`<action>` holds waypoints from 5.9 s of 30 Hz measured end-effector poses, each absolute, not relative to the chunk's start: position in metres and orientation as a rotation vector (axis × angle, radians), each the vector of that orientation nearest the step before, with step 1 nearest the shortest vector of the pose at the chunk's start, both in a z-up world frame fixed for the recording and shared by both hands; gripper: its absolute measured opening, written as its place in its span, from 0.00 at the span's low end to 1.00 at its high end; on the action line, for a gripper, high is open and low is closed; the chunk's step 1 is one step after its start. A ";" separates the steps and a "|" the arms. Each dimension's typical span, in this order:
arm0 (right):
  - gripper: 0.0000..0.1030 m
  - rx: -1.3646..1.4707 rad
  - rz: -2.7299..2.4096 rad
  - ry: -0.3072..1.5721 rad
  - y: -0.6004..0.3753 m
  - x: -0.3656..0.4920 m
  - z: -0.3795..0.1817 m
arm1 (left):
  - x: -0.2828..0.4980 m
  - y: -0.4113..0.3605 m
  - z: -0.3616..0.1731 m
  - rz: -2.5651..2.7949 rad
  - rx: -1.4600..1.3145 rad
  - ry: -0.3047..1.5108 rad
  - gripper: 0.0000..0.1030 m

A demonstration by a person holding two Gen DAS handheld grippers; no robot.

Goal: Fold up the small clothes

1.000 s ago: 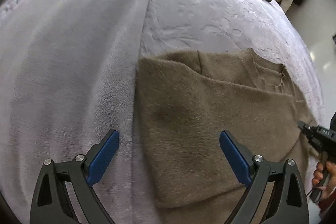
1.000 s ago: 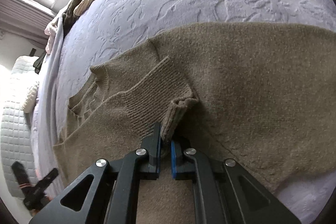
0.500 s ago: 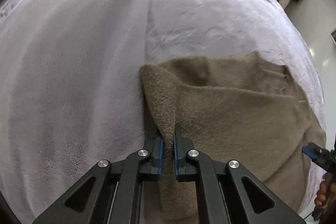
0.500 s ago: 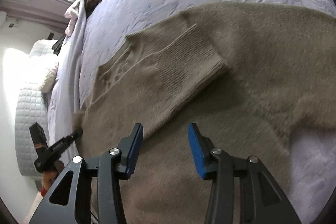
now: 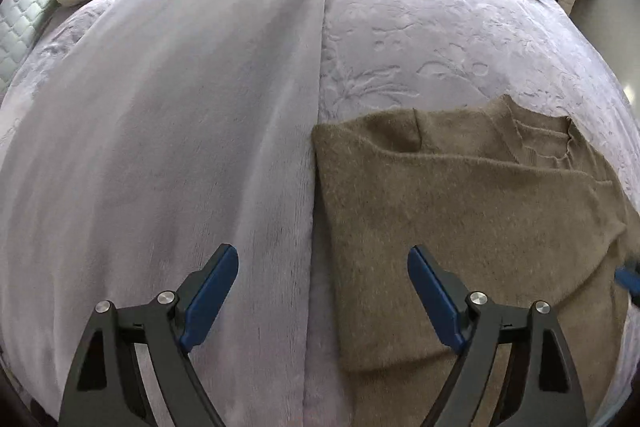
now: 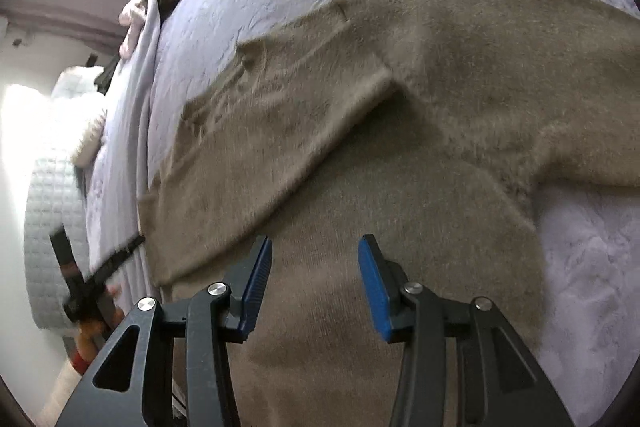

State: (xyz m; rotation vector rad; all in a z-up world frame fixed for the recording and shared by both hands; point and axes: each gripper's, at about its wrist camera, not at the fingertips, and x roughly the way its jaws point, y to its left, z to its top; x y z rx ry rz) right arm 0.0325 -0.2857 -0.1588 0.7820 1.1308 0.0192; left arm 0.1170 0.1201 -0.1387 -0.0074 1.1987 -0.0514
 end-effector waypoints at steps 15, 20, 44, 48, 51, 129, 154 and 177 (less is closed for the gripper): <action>0.07 0.817 -0.125 1.126 -0.302 0.060 -0.183 | 0.069 0.108 -0.150 0.005 -0.034 1.295 0.85; 0.17 0.775 -0.140 1.158 -0.305 0.052 -0.170 | 0.050 0.088 -0.136 -0.032 0.031 1.289 0.85; 0.49 1.111 -0.199 1.020 -0.388 -0.111 -0.160 | -0.008 -0.099 -0.113 -0.353 0.177 1.341 0.85; 0.56 1.176 -0.316 0.879 -0.439 -0.129 -0.154 | -0.008 -0.124 -0.116 -0.373 0.185 1.345 0.85; 0.56 1.183 -0.390 0.823 -0.477 -0.136 -0.152 | -0.010 -0.140 -0.119 -0.384 0.189 1.350 0.85; 0.06 0.594 0.218 1.027 -0.204 0.156 -0.117 | 0.041 0.065 -0.137 -0.107 -0.156 1.246 0.85; 0.45 0.580 0.201 1.218 -0.217 0.060 -0.148 | 0.105 0.057 -0.164 -0.327 -0.547 1.320 0.85; 0.06 0.997 -0.083 1.084 -0.362 0.023 -0.198 | 0.086 0.059 -0.175 -0.279 -0.447 1.304 0.08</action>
